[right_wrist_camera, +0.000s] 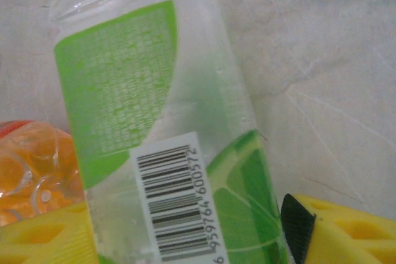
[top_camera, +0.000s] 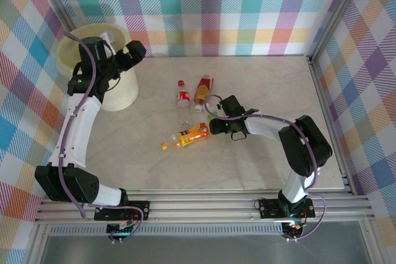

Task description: Put the plastic bottles in the bin

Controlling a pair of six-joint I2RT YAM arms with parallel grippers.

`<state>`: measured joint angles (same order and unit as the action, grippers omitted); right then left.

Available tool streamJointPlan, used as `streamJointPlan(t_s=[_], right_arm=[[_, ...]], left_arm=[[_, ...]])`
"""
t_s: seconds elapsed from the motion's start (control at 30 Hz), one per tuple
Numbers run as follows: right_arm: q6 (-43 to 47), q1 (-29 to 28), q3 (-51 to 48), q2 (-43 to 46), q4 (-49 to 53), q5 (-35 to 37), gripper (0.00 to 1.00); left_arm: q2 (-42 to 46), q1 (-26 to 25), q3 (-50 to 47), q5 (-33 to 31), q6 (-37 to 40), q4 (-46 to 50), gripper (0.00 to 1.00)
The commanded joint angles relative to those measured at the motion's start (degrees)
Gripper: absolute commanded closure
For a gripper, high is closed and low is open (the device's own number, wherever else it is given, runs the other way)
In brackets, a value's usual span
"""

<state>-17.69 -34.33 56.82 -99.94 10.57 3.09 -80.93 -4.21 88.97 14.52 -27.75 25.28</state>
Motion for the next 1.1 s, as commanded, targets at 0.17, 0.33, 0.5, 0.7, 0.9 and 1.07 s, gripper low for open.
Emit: streamJointPlan(t_s=[0.17, 0.33, 0.5, 0.7, 0.9, 1.07], right_arm=[[-0.59, -0.57, -3.88, 5.86, -4.99, 4.33, 0.47], [-1.2, -0.59, -7.84, 12.47, -7.64, 6.03, 0.52], [-1.55, -0.57, -11.05, 19.65, -11.06, 4.76, 0.57], [-1.55, -0.64, -10.35, 23.79, -12.18, 0.7, 0.59], [-2.27, -0.61, -9.18, 25.92, -15.3, -4.53, 0.59], [-2.06, -0.66, -7.77, 25.68, -17.38, -9.49, 0.6]], left_arm=[[1.63, -9.89, -0.8, -2.72, -0.28, -2.24, 0.0], [0.02, -14.15, -1.68, -2.09, -0.41, -4.63, 0.0], [-1.88, -17.31, -4.25, -1.61, -4.41, -8.03, 0.0], [-4.76, -21.99, -7.5, -0.31, -8.15, -8.77, 0.0], [-5.81, -25.4, -11.77, -0.94, -11.8, -11.96, 0.0], [-6.36, -27.89, -16.03, 2.0, -13.63, -19.29, 0.0]])
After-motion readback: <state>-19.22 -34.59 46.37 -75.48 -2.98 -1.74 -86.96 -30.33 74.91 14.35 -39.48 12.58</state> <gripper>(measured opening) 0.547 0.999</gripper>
